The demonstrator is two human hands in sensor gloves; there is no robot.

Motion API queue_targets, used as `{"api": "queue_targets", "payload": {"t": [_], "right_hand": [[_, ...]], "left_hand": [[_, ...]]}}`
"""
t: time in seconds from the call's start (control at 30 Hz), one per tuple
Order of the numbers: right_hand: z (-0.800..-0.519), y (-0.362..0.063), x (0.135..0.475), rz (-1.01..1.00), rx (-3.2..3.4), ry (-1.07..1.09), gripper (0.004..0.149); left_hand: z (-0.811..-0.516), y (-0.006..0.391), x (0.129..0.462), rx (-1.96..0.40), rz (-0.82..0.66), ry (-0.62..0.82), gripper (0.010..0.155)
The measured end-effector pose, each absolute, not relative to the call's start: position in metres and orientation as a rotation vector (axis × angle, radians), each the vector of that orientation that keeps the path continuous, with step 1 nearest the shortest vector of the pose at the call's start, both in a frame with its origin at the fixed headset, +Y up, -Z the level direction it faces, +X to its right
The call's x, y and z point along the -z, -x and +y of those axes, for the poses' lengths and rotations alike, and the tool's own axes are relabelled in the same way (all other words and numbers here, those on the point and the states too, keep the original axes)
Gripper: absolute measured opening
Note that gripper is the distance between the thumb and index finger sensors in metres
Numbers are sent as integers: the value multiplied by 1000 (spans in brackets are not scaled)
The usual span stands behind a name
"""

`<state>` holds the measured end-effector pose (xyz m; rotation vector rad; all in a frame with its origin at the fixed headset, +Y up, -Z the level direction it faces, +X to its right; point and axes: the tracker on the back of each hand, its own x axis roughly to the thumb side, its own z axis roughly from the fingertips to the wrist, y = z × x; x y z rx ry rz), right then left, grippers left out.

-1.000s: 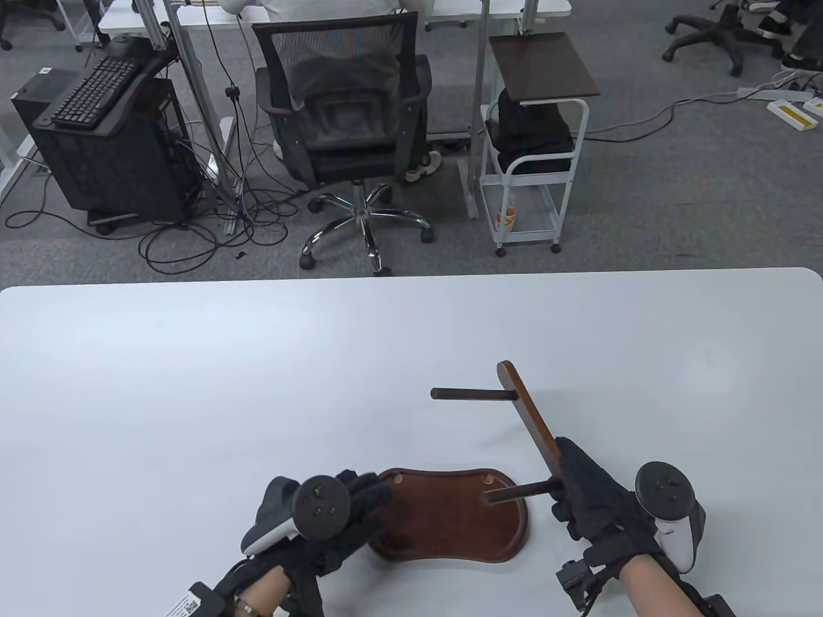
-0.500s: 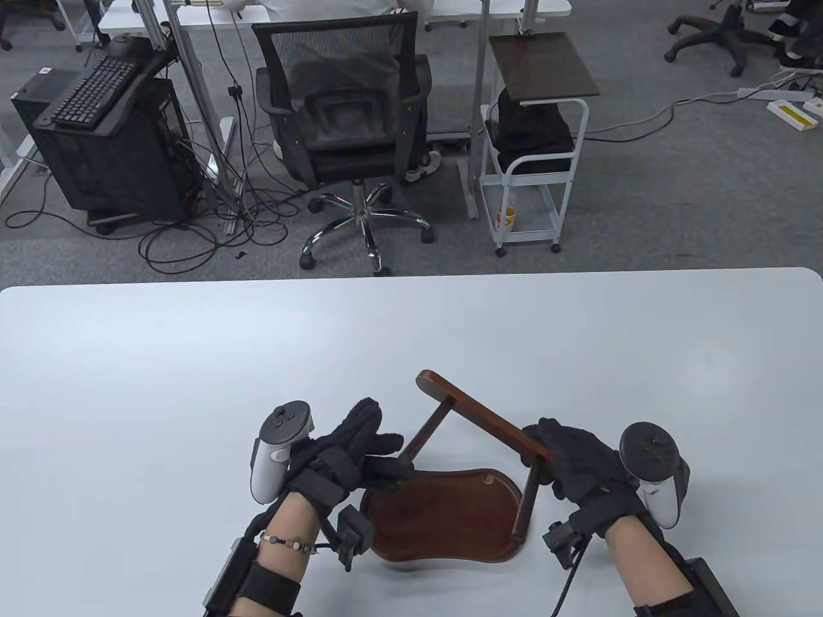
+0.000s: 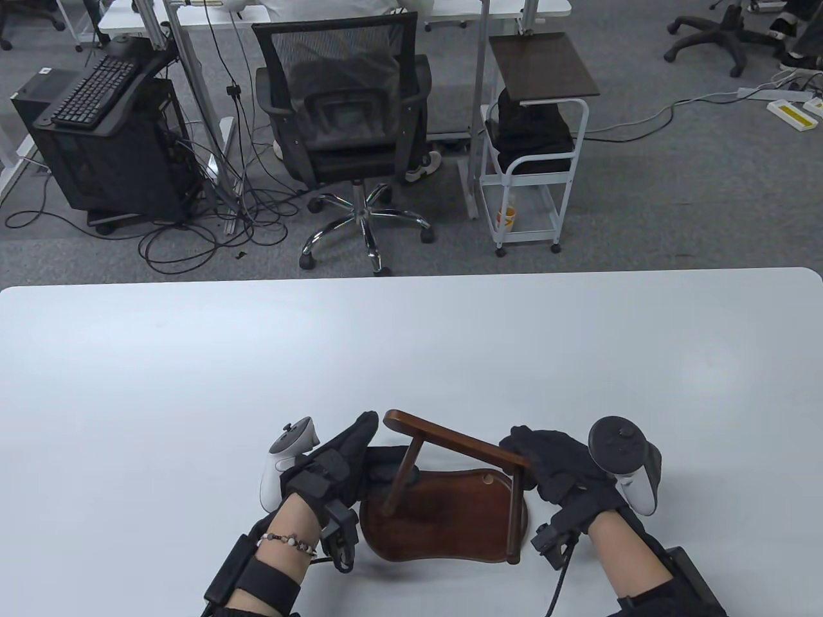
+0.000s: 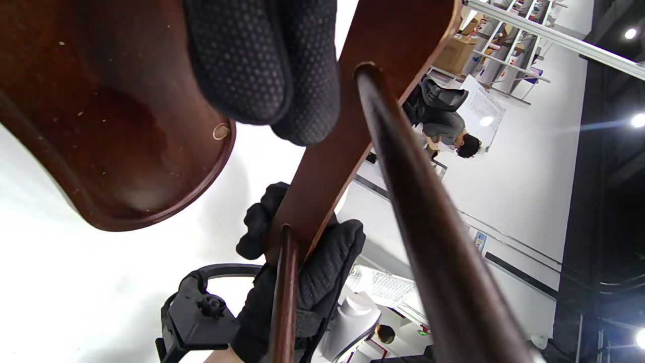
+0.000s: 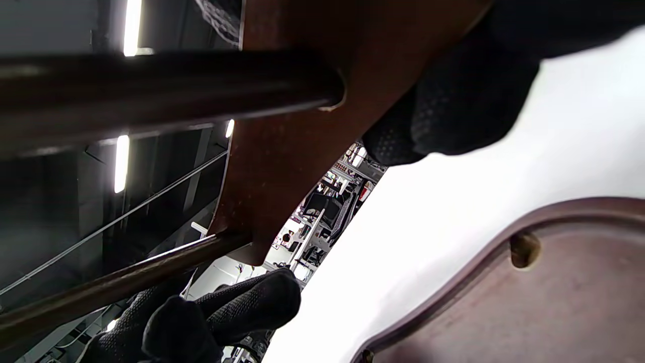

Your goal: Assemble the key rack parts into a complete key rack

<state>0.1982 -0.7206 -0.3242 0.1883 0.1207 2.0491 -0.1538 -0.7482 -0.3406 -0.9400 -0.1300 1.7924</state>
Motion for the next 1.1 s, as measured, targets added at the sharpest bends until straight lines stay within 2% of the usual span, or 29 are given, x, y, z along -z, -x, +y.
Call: {"api": "queue_targets", "payload": {"t": [0.2, 0.57, 0.73, 0.9, 1.1], "right_hand": [[-724, -193, 325, 137, -2072, -223, 55], [-725, -188, 325, 153, -2076, -335, 48], [-723, -189, 324, 178, -2065, -357, 47], [-717, -192, 321, 124, -2077, -362, 46], [-709, -193, 318, 59, -2103, -379, 47]], "left_hand": [[-750, 154, 341, -1797, -123, 934, 87], [-755, 153, 338, -1898, -61, 1015, 92], [-750, 148, 335, -1827, -80, 1004, 88], [-741, 144, 330, -1796, -100, 963, 91], [-735, 140, 331, -1771, -207, 909, 86]]}}
